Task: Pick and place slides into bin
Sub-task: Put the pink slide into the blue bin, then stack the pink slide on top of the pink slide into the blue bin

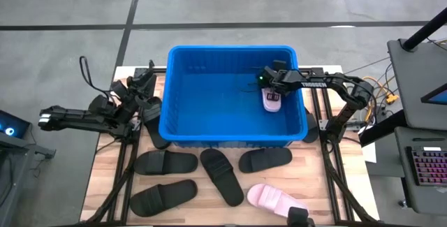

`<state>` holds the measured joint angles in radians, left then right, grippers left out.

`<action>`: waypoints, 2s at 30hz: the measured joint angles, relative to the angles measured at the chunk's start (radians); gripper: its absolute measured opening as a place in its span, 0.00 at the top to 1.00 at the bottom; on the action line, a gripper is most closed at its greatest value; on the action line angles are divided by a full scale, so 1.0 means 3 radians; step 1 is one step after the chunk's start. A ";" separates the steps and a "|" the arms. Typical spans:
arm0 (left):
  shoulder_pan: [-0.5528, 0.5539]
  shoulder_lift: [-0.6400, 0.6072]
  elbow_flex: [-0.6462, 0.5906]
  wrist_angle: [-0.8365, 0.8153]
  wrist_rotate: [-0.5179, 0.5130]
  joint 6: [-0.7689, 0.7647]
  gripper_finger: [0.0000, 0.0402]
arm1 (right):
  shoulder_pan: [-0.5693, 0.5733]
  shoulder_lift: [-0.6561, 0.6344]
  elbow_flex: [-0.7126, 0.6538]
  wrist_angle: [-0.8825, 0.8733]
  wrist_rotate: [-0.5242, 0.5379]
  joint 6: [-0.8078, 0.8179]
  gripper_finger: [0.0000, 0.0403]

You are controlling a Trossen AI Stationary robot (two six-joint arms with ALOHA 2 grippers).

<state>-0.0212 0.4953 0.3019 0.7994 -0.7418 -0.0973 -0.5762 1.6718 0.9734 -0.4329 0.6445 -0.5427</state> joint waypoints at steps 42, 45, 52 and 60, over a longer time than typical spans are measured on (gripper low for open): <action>0.0001 -0.0005 -0.0064 0.0011 0.0003 -0.0006 0.52 | -0.0005 0.0000 0.0031 -0.0439 -0.0246 0.0210 0.45; 0.0000 -0.0004 -0.0076 0.0010 0.0004 -0.0006 0.52 | -0.0004 0.0000 0.0175 -0.0742 -0.0255 0.0359 0.42; 0.0000 -0.0004 -0.0100 0.0013 0.0003 -0.0006 0.52 | -0.0003 0.0000 0.0502 -0.1312 -0.0772 0.0772 0.36; 0.0000 -0.0005 -0.0100 0.0011 0.0003 -0.0004 0.52 | -0.0001 0.0000 0.0927 -0.1804 -0.1055 0.1209 0.33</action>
<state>-0.0210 0.4938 0.2718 0.8028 -0.7410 -0.0986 -0.5765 1.6718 1.2514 -0.9742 0.3280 -0.1800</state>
